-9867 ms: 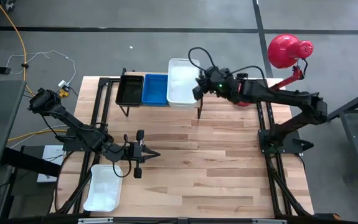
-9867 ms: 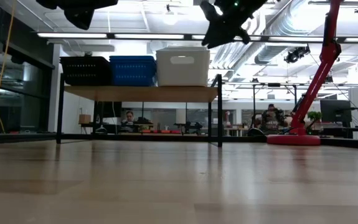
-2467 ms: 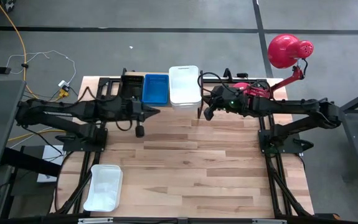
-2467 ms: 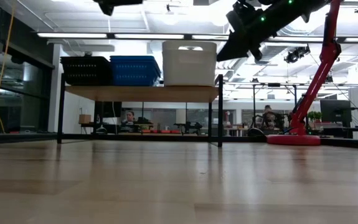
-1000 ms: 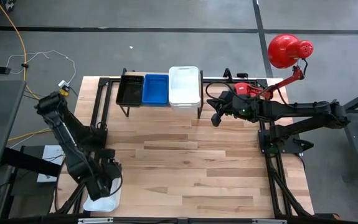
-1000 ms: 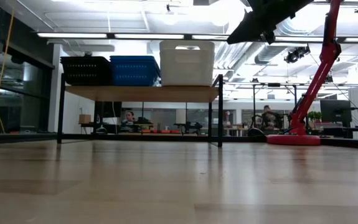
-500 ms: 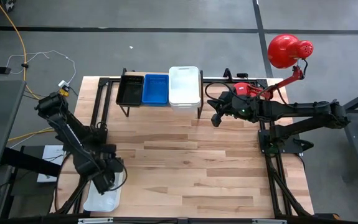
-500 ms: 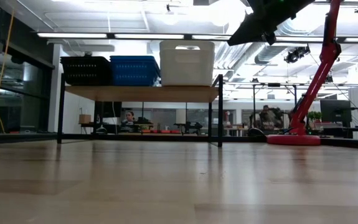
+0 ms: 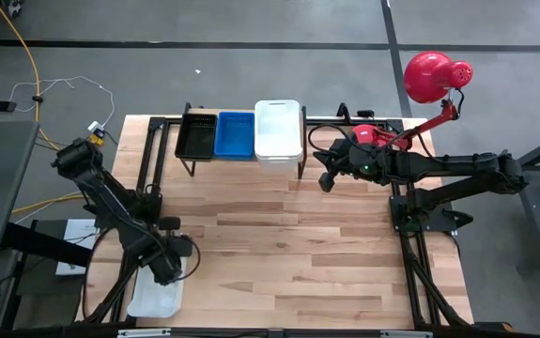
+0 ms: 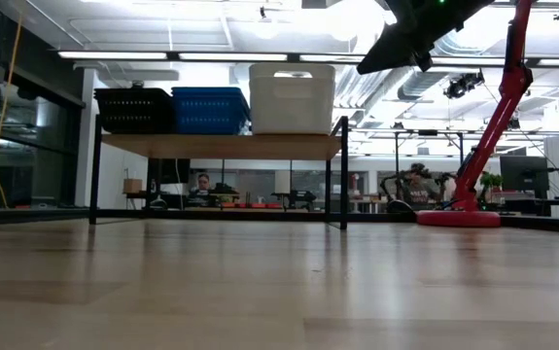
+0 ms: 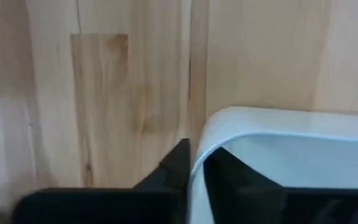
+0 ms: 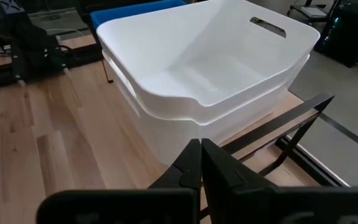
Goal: Stack baskets on shelf by color
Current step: Stack the white bin on the white bin on the shelf
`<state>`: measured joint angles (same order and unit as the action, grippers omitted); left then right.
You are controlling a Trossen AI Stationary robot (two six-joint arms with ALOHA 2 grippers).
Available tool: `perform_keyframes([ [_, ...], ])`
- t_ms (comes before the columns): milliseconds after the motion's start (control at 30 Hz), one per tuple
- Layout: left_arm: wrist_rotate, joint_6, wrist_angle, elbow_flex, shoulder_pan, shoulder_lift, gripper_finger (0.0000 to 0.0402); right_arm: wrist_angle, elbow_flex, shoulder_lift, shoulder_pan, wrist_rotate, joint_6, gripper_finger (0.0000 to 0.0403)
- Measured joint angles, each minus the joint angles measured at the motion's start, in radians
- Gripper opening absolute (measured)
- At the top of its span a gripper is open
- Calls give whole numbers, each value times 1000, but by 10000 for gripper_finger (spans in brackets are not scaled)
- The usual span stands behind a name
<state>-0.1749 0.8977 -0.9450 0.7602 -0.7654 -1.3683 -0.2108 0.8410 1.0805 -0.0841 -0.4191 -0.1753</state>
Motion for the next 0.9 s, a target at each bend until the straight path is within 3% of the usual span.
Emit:
perform_keyframes([
  [133,15,-63,-177,113,48,11,9,-6,0,0,0,2,0,0],
  [300,-182,-171,-459,397,112,13,2,-16,0,0,0,10,1,0],
  [433,-317,-311,-576,639,202,13,1,-15,0,0,0,66,1,0],
  [700,-452,-782,-584,1075,518,-7,0,-10,0,0,0,242,2,0],
  [900,-469,-1188,-309,1244,787,-43,0,-10,0,0,0,310,19,0],
])
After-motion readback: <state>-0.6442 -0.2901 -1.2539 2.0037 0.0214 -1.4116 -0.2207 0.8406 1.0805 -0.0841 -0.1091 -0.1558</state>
